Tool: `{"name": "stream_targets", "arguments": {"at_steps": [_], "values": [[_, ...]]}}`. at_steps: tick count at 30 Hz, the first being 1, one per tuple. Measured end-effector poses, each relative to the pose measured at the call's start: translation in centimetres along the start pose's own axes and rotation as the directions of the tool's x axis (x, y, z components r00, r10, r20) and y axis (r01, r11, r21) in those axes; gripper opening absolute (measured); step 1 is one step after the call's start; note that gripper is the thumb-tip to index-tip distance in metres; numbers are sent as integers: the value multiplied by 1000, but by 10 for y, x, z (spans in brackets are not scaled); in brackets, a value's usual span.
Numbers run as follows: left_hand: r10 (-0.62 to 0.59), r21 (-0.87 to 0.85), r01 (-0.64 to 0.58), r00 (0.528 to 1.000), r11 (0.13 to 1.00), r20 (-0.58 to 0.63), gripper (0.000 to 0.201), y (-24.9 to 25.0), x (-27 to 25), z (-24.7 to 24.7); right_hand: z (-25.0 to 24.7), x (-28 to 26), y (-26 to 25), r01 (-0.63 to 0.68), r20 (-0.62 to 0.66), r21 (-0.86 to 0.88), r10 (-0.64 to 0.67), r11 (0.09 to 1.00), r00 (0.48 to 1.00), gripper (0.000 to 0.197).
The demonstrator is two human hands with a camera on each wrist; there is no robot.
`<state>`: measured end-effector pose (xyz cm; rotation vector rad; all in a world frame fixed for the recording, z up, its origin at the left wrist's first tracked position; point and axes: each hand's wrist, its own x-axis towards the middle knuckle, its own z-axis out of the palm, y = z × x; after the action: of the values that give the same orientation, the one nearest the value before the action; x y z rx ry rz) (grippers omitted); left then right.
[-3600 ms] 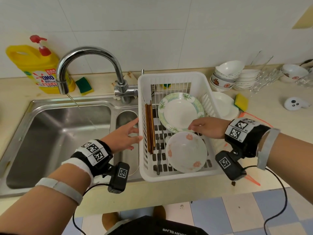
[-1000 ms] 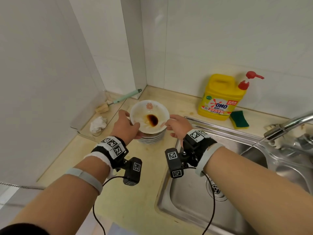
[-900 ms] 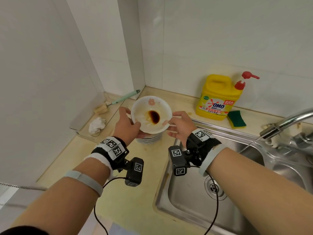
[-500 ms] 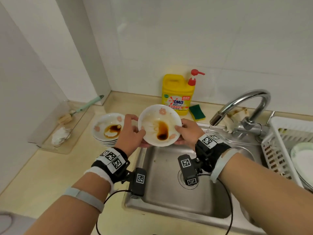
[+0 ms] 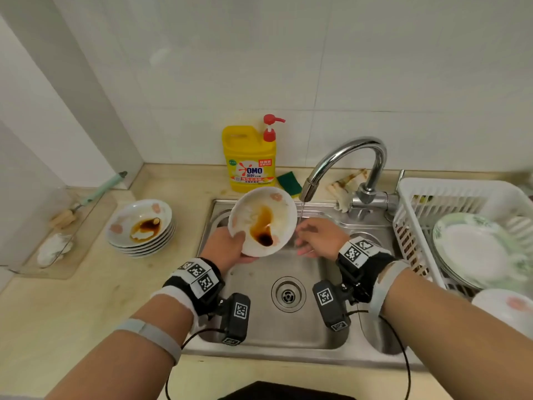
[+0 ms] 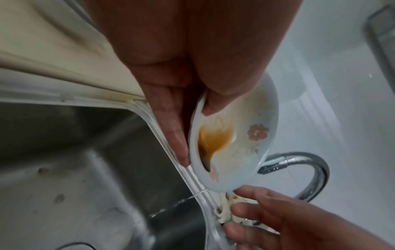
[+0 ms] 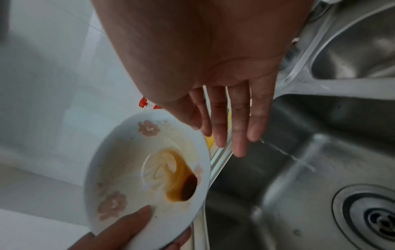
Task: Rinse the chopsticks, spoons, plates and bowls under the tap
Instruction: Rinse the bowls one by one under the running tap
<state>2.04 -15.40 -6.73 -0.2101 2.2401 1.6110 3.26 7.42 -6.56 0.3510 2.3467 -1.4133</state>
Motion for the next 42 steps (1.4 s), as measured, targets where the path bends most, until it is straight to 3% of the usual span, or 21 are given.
{"name": "stream_targets", "arguments": {"at_steps": [4, 9, 13, 25, 32, 38, 42], "values": [[145, 251, -114, 984, 961, -108, 13, 0, -2, 5, -14, -6, 16, 48, -10, -233, -51, 971, 999, 16], [260, 449, -166, 953, 878, -154, 21, -3, 0, 9, -23, -5, 34, 59, -29, -528, -87, 847, 996, 14], [293, 467, -181, 940, 866, -178, 32, -13, 10, 9, -28, 1, 43, 74, -30, -619, -118, 782, 993, 12], [318, 501, -211, 938, 839, -137, 31, -24, 58, 10, -37, 44, 63, 20, -58, -538, -60, 842, 997, 13], [195, 515, -129, 978, 848, -75, 23, -25, 92, 15, -36, 69, 63, 75, -61, -381, -106, 922, 992, 16], [120, 405, -108, 993, 908, -4, 26, -27, 112, 19, -21, 90, 46, 128, -110, -201, -153, 971, 982, 25], [113, 389, -114, 993, 914, 27, 27, -22, 114, 22, -16, 105, 42, 113, -105, -241, -142, 964, 984, 43]]}}
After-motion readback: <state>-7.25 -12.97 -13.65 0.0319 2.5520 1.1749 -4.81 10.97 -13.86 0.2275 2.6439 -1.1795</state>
